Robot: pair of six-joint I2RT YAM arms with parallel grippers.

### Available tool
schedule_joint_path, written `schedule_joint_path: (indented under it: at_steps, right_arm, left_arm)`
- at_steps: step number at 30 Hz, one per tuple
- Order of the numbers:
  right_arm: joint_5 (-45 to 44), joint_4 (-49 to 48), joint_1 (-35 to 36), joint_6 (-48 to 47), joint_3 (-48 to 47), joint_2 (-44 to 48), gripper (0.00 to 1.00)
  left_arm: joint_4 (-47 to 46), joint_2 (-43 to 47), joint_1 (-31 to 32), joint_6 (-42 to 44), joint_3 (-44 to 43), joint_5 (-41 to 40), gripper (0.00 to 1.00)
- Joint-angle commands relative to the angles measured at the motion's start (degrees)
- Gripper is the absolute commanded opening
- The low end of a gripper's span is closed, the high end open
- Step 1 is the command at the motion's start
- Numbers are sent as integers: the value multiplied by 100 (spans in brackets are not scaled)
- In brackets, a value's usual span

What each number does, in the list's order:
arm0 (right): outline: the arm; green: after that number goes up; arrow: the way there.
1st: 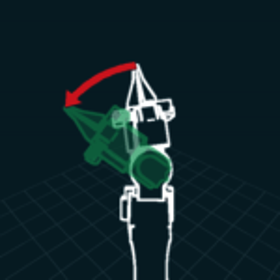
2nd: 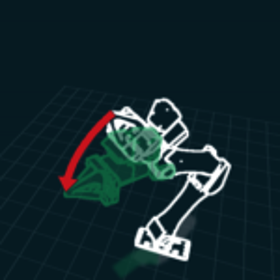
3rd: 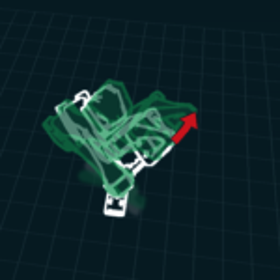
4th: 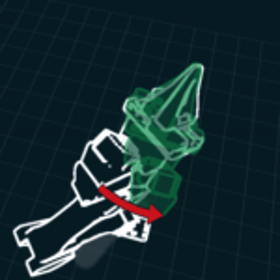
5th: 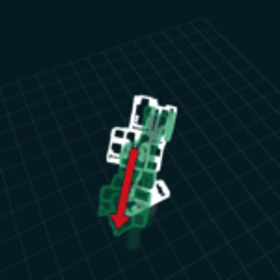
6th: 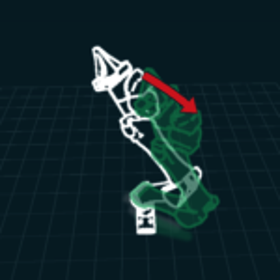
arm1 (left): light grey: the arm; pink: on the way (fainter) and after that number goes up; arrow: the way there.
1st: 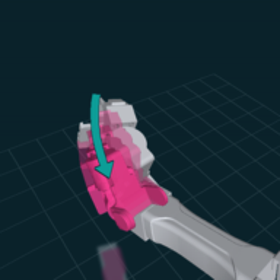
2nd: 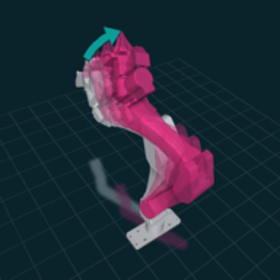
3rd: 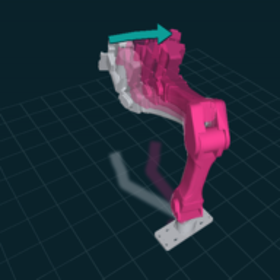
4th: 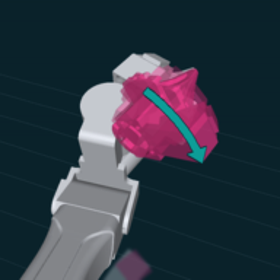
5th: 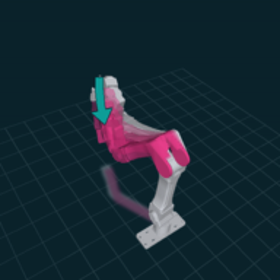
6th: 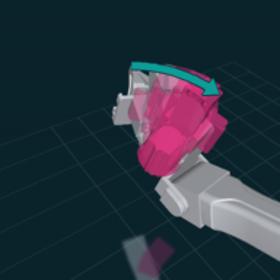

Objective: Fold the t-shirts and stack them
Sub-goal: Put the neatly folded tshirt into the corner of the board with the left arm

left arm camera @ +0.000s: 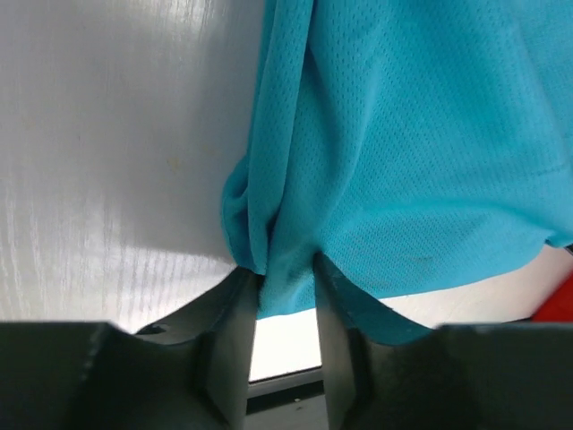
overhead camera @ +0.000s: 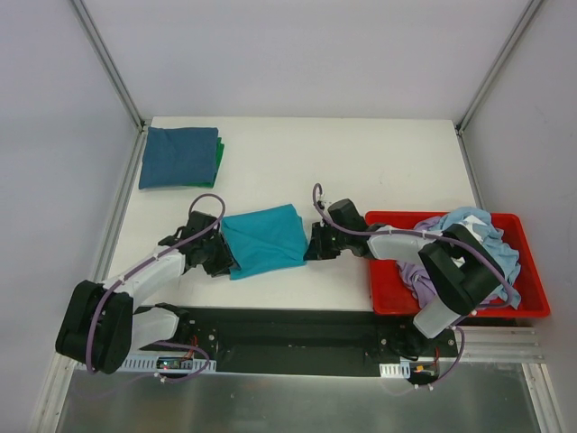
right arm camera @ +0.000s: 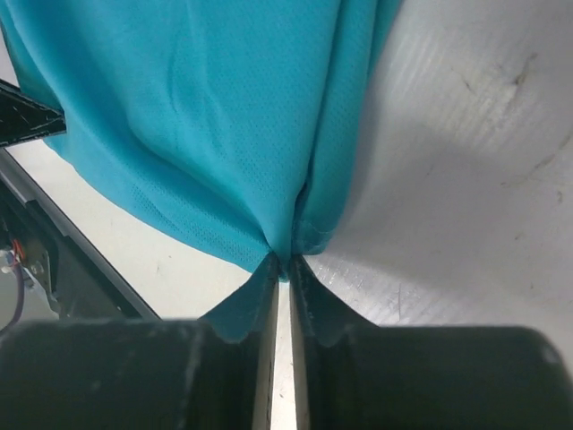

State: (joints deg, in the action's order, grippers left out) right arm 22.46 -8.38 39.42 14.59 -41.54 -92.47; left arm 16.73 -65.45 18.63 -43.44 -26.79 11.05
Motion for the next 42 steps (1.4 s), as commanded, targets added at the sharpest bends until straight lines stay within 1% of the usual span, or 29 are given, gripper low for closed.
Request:
schedule_joint_path:
  at_steps: [1, 3, 4, 6, 11, 16, 17, 18, 19, 21, 22, 23, 24, 25, 26, 27, 30, 32, 36, 42]
  right_arm:
    - [-198, 170, 13, 141, -153, -26, 5]
    - [-242, 319, 22, 123, -153, -78, 0]
    - [-268, 372, 13, 132, -144, -105, 0]
    - [-356, 442, 4, 123, -118, -140, 0]
    - [-936, 811, 4, 9, -65, -17, 0]
    - [-761, 812, 13, -53, 5, 211, 1]
    - [-760, 812, 13, -44, 14, 298, 2]
    - [-752, 951, 13, -44, 14, 395, 9]
    - [-743, 987, 22, -53, -12, 518, 14]
    - [-760, 1092, 13, -123, -178, 781, 23]
    - [-856, 1267, 4, -140, -301, 939, 28]
    - [-962, 1452, 13, -184, -476, 1106, 38]
    - [-1058, 1627, 4, -245, -617, 1308, 49]
    - [-1164, 1751, 4, -316, -758, 1545, 58]
    - [-1313, 1822, 13, -386, -898, 1756, 74]
    - [-1436, 1901, 4, -456, -1013, 1993, 96]
    - [-2068, 2025, -13, -633, -1303, 2723, 96]
    - [-2735, 2060, -22, -624, -1322, 3153, 96]
    - [-3773, 2025, -31, -633, -936, 4076, 96]
    - [-4381, 2016, -48, -475, -40, 5351, 96]
  left_arm:
    - [76, -319, -62, -6, 68, -94, 22]
    - [76, -389, -62, -24, 103, -129, 8]
    - [76, -424, -62, -24, 138, -129, 0]
    - [102, -486, -79, -33, 191, -208, 0]
    - [286, -565, -176, -33, 244, -235, 0]
    - [401, -206, -176, 107, 209, 151, 0]
    - [479, -74, -176, 143, 165, 222, 14]
    - [524, 66, -176, 178, 130, 344, 26]
    - [568, 242, -176, 222, 78, 415, 34]
    - [664, 602, -176, 231, -37, 407, 58]
    - [717, 804, -176, 239, -124, 389, 65]
    - [770, 971, -185, 266, -221, 363, 68]
    - [866, 1147, -185, 283, -370, 328, 72]
    - [936, 1305, -185, 284, -519, 241, 81]
    - [972, 1429, -185, 284, -642, 127, 97]
    - [1007, 1560, -185, 275, -774, -40, 99]
    - [1025, 1676, -220, 240, -1065, -515, 99]
    - [1016, 1484, -272, 187, -1197, -770, 99]
    - [1016, 790, -413, 371, -1452, -517, 99]
    - [1008, -300, -431, 406, -1531, -472, 99]
